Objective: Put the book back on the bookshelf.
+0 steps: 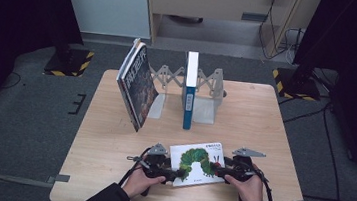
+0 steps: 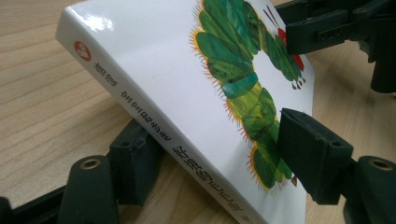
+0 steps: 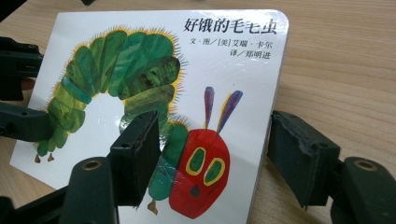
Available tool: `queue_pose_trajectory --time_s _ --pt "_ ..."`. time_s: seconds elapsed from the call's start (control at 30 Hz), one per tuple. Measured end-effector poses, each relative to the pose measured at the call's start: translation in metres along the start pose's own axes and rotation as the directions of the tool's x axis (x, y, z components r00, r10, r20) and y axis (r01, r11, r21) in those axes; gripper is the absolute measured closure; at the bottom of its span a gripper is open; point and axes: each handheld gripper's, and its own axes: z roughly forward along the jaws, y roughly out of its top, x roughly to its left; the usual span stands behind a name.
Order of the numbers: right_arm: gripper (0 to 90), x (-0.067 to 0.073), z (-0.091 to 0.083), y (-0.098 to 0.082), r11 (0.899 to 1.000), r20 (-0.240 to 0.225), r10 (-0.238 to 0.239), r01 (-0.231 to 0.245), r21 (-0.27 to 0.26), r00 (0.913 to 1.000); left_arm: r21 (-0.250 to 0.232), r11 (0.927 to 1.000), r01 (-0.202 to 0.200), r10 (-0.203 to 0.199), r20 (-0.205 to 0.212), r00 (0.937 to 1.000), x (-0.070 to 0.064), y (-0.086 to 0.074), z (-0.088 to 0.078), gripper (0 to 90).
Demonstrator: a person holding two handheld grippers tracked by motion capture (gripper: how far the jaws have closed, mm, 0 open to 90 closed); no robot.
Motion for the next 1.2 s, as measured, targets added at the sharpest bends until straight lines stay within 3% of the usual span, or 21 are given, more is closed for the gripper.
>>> queue_pose_trajectory --time_s 0.23,0.43,0.47,0.8,1.2 --pt "36.6 -0.001 -0.001 0.001 1.0 -0.008 0.006 -0.006 -0.003 1.0 0.003 1.0 -0.009 0.009 0.01 0.9999 -0.001 0.0 0.0 29.9" --pt "41.4 0.002 -0.002 0.002 1.0 -0.034 -0.007 0.006 -0.031 0.9994 0.02 0.9994 -0.03 0.029 0.05 0.9984 -0.007 -0.002 0.003 30.3" --pt "41.8 0.003 -0.001 0.003 0.999 -0.052 -0.001 0.0 -0.036 0.9987 0.02 0.9992 -0.035 0.034 0.045 0.9984 -0.009 -0.002 0.003 29.4" --pt "41.7 0.004 -0.002 0.003 0.999 -0.052 -0.021 0.019 -0.036 0.9984 0.011 0.9991 -0.04 0.04 0.036 0.9986 -0.011 -0.003 0.002 29.8" --pt "41.3 0.002 -0.006 0.005 0.995 -0.063 -0.008 0.002 -0.099 0.998 -0.014 0.9992 -0.037 0.038 0.073 0.9966 -0.015 0.002 -0.005 47.8"
